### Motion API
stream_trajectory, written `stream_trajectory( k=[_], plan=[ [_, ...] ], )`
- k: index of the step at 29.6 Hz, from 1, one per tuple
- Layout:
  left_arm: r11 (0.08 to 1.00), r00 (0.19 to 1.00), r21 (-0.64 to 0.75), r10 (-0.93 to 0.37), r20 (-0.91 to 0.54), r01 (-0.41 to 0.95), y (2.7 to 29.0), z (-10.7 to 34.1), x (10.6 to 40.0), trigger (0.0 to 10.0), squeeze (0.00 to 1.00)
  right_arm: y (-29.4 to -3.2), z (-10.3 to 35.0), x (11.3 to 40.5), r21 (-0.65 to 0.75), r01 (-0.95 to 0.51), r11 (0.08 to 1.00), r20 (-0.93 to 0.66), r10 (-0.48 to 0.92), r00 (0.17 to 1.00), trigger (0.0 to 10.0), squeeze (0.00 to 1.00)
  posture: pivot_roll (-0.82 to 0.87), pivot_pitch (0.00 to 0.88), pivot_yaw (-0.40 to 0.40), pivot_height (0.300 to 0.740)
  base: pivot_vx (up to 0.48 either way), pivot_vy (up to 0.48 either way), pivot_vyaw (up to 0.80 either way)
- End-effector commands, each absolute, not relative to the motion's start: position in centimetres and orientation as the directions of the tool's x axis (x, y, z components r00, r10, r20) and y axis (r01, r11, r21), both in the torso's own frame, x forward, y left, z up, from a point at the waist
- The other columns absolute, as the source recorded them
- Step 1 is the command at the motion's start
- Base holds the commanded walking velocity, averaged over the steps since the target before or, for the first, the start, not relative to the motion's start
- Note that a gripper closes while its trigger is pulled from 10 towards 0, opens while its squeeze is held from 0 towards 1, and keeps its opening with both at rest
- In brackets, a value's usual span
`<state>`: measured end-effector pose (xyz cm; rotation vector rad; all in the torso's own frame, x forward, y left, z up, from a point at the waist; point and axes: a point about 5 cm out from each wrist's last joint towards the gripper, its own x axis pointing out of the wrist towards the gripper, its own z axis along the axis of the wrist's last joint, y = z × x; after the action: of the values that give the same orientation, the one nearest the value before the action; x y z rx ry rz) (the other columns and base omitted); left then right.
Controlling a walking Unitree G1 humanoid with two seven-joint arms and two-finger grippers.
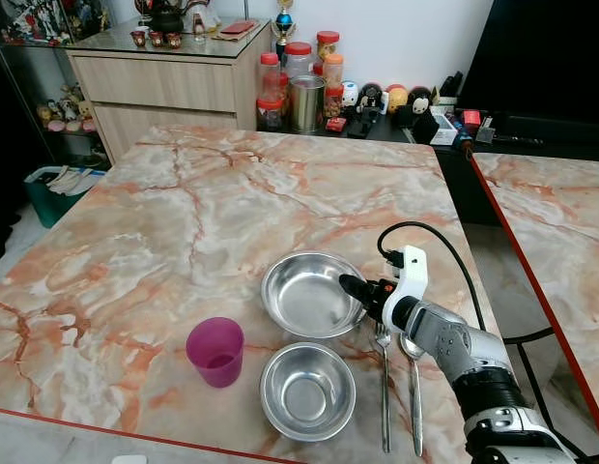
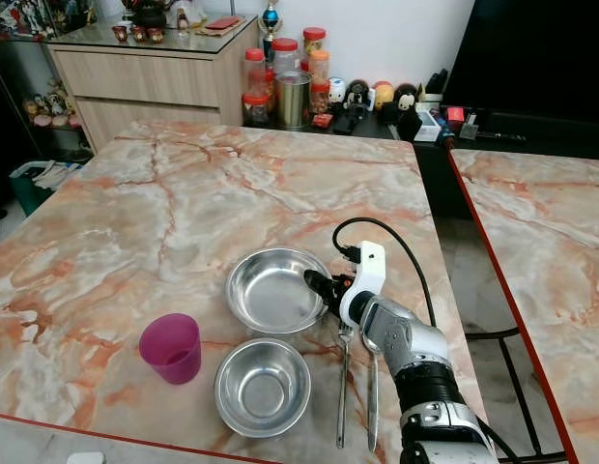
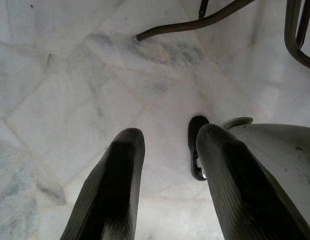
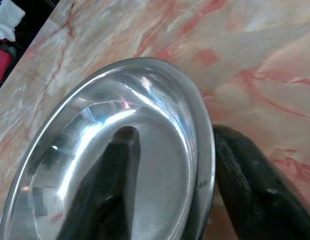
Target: Setting the table
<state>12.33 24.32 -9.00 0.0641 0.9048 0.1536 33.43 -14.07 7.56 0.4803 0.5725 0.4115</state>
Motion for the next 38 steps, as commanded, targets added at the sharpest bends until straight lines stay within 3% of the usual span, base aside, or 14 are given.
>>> stream_trajectory(
  k=[1, 24, 28, 31, 38],
  plan=[
    [0.987, 0.592, 0.115, 0.16, -0.79, -0.114, 24.1, -9.2, 12.0, 10.0, 0.0, -13.9, 8.1, 33.8, 0.528, -0.255, 0.81, -0.394, 0.5, 0.772, 0.0, 0.0, 0.05, 0.0, -0.058, 0.74, 0.0, 0.0, 0.0],
    [0.987, 0.592, 0.12, 0.159, -0.79, -0.106, 23.9, -9.2, 12.2, 10.0, 0.0, -13.5, 8.1, 33.9, 0.543, -0.254, 0.801, -0.368, 0.498, 0.785, 0.0, 0.0, 0.05, 0.0, -0.056, 0.74, 0.0, 0.0, 0.0],
    [0.987, 0.596, 0.121, 0.161, -0.787, -0.106, 23.9, -9.2, 12.3, 10.0, 0.0, -13.7, 8.5, 34.2, 0.544, -0.237, 0.805, -0.341, 0.47, 0.814, 0.0, 0.0, 0.05, 0.0, -0.055, 0.74, 0.0, 0.0, 0.0],
    [0.987, 0.604, 0.119, 0.161, -0.781, -0.109, 23.9, -9.1, 12.6, 10.0, 0.0, -15.1, 10.3, 35.5, 0.539, -0.177, 0.823, -0.235, 0.349, 0.907, 0.0, 0.0, 0.06, 0.0, -0.053, 0.74, 0.0, 0.0, 0.0],
    [0.987, 0.609, 0.118, 0.162, -0.777, -0.113, 23.8, -9.0, 12.8, 10.0, 0.0, -15.5, 12.2, 36.2, 0.513, -0.184, 0.839, -0.131, 0.288, 0.949, 0.0, 0.0, 0.05, 0.0, -0.05, 0.74, 0.0, 0.0, 0.0]
  ],
)
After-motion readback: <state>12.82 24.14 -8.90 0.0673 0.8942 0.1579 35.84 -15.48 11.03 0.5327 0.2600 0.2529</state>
